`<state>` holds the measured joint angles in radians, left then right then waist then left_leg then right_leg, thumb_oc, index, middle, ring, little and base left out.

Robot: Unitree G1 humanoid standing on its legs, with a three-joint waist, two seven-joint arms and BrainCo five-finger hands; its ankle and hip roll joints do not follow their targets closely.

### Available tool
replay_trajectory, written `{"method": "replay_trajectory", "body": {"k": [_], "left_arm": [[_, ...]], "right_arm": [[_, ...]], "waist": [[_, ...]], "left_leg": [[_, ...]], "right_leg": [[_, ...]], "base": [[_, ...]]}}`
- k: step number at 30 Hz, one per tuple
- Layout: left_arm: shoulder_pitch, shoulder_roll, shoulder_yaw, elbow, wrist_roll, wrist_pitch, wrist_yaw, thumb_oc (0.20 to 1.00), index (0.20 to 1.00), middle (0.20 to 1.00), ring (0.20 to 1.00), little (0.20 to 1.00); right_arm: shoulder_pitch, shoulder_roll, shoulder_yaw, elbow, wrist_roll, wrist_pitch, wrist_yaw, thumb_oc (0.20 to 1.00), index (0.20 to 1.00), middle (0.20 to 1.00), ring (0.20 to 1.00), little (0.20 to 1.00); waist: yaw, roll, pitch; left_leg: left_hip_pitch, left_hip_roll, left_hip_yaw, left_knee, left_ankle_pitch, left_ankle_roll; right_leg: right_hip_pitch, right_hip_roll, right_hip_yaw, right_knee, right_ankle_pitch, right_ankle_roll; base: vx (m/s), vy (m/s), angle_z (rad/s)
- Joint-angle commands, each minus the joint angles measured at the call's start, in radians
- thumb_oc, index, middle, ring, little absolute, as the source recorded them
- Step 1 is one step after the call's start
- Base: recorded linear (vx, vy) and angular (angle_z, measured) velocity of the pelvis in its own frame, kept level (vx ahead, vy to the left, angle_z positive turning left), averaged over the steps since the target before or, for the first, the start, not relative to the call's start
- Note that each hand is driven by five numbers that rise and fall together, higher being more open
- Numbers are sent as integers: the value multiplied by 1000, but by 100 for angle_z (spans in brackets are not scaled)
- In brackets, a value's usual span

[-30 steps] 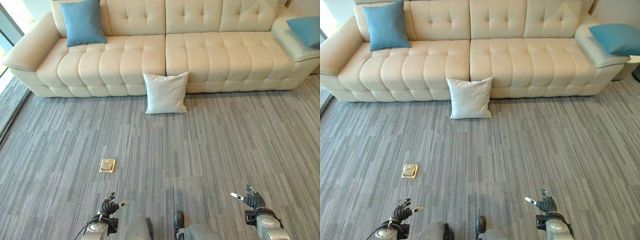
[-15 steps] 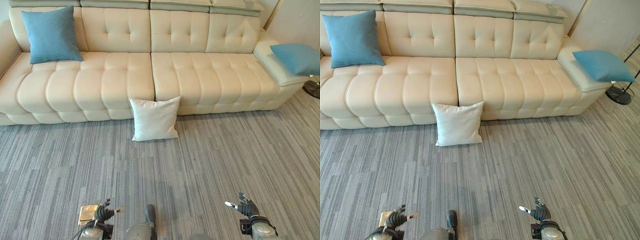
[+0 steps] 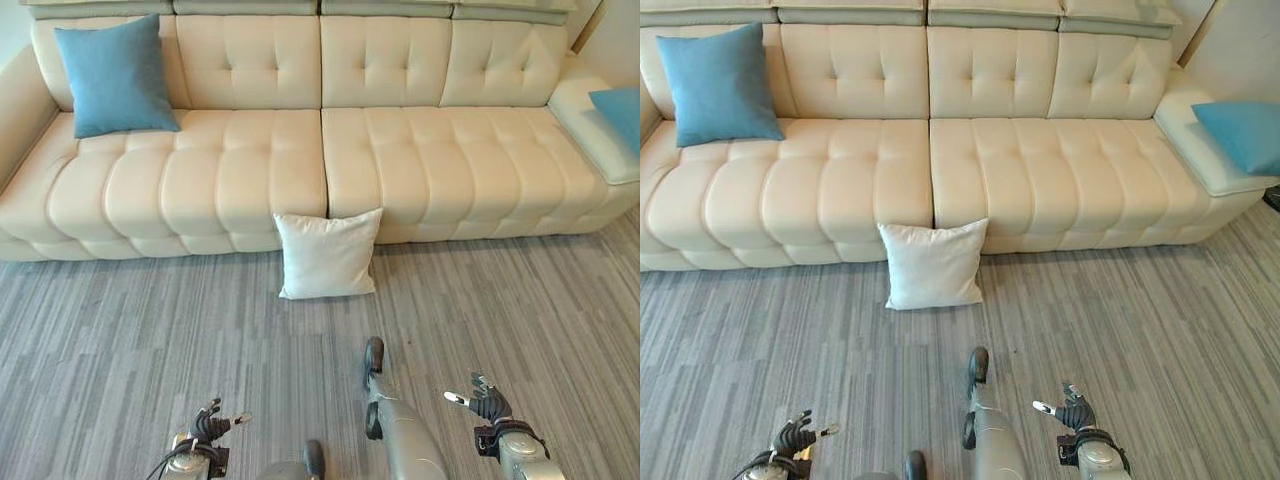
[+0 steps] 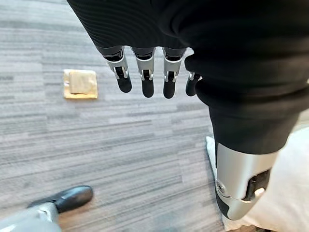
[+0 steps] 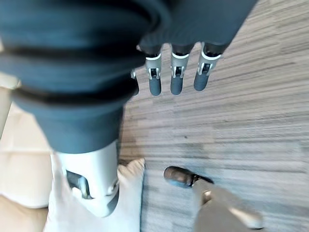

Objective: Pick up all the scattered cushions and arrange them neatly on the sofa.

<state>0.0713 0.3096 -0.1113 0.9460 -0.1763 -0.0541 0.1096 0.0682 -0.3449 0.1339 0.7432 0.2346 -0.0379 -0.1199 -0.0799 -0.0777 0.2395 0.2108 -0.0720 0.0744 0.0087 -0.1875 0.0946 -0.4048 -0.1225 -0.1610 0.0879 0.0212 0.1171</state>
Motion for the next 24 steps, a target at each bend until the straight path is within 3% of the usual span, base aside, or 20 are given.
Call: {"method": "replay_trajectory", "body": {"k": [1,2,3,5,6,8,9,10,12,14,15,16,19,24], "left_arm": [[-22,19,7,-44,10,-40,4,1000,1000,1000,1000,1000],[-23,19,7,-44,10,-40,4,1000,1000,1000,1000,1000],[-26,13,-4,-47,8,-40,0,1000,1000,1000,1000,1000],[-34,15,-26,-58,6,-41,-2,1000,1000,1000,1000,1000],[-34,16,-26,-66,-6,-40,-1,1000,1000,1000,1000,1000],[-42,14,-33,-76,-19,-40,-1,1000,1000,1000,1000,1000],[-42,14,-33,-76,-19,-40,-1,1000,1000,1000,1000,1000],[-47,11,-37,-76,-20,-40,1,1000,1000,1000,1000,1000],[-42,7,-45,-78,-9,-40,-6,1000,1000,1000,1000,1000],[-37,7,-48,-83,-8,-37,-6,1000,1000,1000,1000,1000],[-37,7,-48,-84,-8,-37,-6,1000,1000,1000,1000,1000],[-34,10,-46,-89,-10,-36,-4,1000,1000,1000,1000,1000],[-30,12,-37,-87,-16,-34,2,1000,1000,1000,1000,1000],[-16,21,-28,-76,-4,-27,-9,1000,1000,1000,1000,1000]], "right_arm": [[-20,-60,-29,-8,3,-26,1,1000,1000,1000,1000,1000],[-20,-60,-29,-8,3,-26,2,1000,1000,1000,1000,1000],[-15,-68,-38,-15,2,-27,-1,1000,1000,1000,1000,1000],[-25,-81,-33,-26,19,-38,-7,1000,1000,1000,1000,1000],[-30,-86,-33,-26,25,-35,-12,1000,1000,1000,1000,1000],[-38,-97,-31,-6,32,-30,-21,1000,1000,1000,1000,1000],[-38,-96,-31,-6,32,-30,-21,1000,1000,1000,1000,1000],[-41,-98,-32,1,37,-31,-27,1000,1000,1000,1000,1000],[-42,-101,-41,10,37,-33,-35,1000,1000,1000,1000,1000],[-39,-102,-45,9,31,-30,-41,1000,1000,1000,1000,1000],[-39,-102,-45,9,31,-30,-41,1000,1000,1000,1000,1000],[-39,-103,-44,15,29,-27,-44,1000,1000,1000,1000,1000],[-41,-97,-42,25,21,-18,-47,1000,1000,1000,1000,1000],[-31,-72,-47,26,9,-17,-34,1000,1000,1000,1000,1000]], "waist": [[-38,49,-16],[-40,46,-18],[-48,60,-24],[-47,52,-14],[-42,44,-12],[-22,39,5],[-23,36,3],[-14,37,9],[0,38,7],[7,44,7],[7,44,8],[17,53,10],[32,61,10],[45,58,-20]], "left_leg": [[21,27,-54,105,-21,-124],[18,24,-55,104,-19,-123],[-21,65,-25,245,69,-172],[-156,102,6,528,209,-202],[-187,123,41,599,233,-203],[-271,161,98,682,199,-187],[-273,158,99,679,202,-186],[-306,166,121,657,170,-174],[-356,164,152,445,128,-153],[-377,163,146,307,139,-153],[-375,162,147,305,139,-153],[-404,169,135,220,193,-166],[-450,185,116,192,252,-185],[-419,159,112,175,216,-157]], "right_leg": [[107,31,30,-34,130,28],[105,28,30,-35,132,29],[139,35,15,-17,115,4],[189,41,10,-22,82,-42],[214,45,11,-24,57,-62],[261,55,13,-29,21,-83],[259,52,14,-29,22,-83],[283,54,12,-33,9,-82],[328,43,13,-41,-21,-62],[353,42,16,-33,-42,-57],[354,41,16,-33,-43,-57],[390,51,22,-36,-64,-57],[430,54,39,-33,-94,-57],[457,28,80,2,-124,-31]], "base": [[327,-164,85],[415,-231,74],[342,-232,58],[355,-311,25],[241,-256,-18],[183,-147,-28],[179,-76,-24],[292,-13,-12],[383,51,2],[216,81,5],[263,94,-4],[258,95,-11],[332,182,-4],[249,211,-23]]}}
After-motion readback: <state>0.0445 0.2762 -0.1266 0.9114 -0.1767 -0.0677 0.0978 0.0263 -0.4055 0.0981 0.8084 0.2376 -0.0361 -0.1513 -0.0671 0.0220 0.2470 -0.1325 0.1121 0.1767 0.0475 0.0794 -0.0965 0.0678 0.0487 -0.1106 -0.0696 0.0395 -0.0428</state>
